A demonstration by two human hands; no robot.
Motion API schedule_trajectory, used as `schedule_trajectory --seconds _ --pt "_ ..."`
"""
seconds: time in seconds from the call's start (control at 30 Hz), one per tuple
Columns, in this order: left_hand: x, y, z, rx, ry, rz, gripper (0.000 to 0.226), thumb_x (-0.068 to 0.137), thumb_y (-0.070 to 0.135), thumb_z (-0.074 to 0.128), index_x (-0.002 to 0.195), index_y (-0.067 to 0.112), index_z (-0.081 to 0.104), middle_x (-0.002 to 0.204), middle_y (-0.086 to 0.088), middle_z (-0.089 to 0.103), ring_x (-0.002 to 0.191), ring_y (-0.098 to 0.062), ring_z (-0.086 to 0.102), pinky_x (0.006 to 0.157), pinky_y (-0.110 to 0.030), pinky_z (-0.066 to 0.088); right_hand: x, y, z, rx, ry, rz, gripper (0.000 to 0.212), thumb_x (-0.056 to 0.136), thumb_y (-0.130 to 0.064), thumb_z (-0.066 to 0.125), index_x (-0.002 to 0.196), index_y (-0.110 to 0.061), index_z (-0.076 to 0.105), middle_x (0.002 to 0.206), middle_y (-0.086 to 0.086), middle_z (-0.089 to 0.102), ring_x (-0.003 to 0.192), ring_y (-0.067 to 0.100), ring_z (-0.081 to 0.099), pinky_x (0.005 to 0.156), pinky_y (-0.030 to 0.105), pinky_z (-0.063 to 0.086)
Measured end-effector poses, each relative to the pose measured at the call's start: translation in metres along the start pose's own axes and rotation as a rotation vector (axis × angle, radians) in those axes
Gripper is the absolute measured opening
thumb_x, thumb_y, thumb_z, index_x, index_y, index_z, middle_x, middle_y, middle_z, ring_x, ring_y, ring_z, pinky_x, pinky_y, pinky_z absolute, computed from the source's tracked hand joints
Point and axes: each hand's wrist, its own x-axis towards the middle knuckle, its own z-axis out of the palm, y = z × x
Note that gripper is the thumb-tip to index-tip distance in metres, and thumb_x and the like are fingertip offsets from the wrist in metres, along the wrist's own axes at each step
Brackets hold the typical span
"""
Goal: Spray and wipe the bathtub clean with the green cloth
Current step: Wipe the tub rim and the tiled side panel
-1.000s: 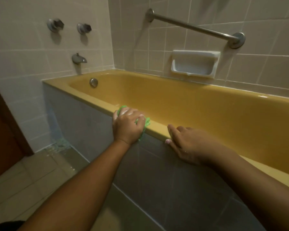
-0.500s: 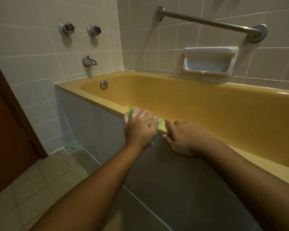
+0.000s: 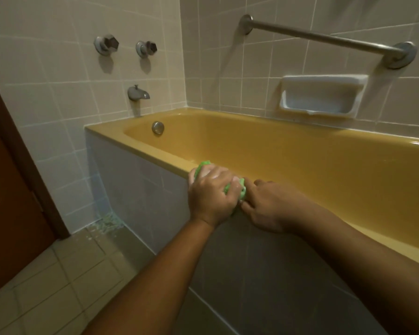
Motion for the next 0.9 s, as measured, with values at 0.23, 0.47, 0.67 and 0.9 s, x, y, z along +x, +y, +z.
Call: schedule_trajectory --seconds 0.23,0.47,0.67,0.9 --pt "0.037 -0.08 -0.002 0.032 0.022 -0.245 0.038 0.091 0.042 0.043 0.079 0.021 0.073 0.09 0.009 0.071 0.108 -0.024 0.057 0.101 -0.045 0.036 0.047 -0.023 0.004 -0.083 0.0 -0.03 0.05 0.103 -0.058 0.03 0.133 -0.019 0.039 0.121 0.017 0.062 0.108 0.039 0.062 0.078 0.04 0.044" --pt "0.047 -0.134 0.001 -0.014 0.122 -0.042 0.032 0.092 0.04 0.049 0.083 0.023 0.076 0.092 0.007 0.072 0.107 -0.026 0.059 0.098 -0.044 0.039 0.103 -0.053 0.007 -0.074 -0.056 -0.021 0.059 0.102 -0.055 0.036 0.148 -0.018 0.032 0.132 0.018 0.058 0.116 0.04 0.059 0.092 0.041 0.049" --pt "0.073 -0.192 -0.005 0.01 0.089 -0.147 0.03 0.092 0.037 0.052 0.077 0.02 0.071 0.086 0.005 0.069 0.105 -0.028 0.059 0.099 -0.046 0.039 0.156 -0.085 0.011 -0.095 -0.053 -0.031 0.059 0.103 -0.056 0.034 0.149 -0.019 0.03 0.13 0.016 0.059 0.114 0.039 0.06 0.092 0.042 0.051" --pt "0.096 -0.264 -0.006 -0.037 0.129 -0.037 0.029 0.093 0.038 0.052 0.083 0.024 0.075 0.092 0.007 0.073 0.106 -0.028 0.062 0.098 -0.047 0.04 0.212 -0.11 0.019 -0.056 -0.086 -0.003 0.065 0.103 -0.056 0.034 0.156 -0.019 0.022 0.136 0.017 0.056 0.118 0.039 0.059 0.097 0.045 0.05"
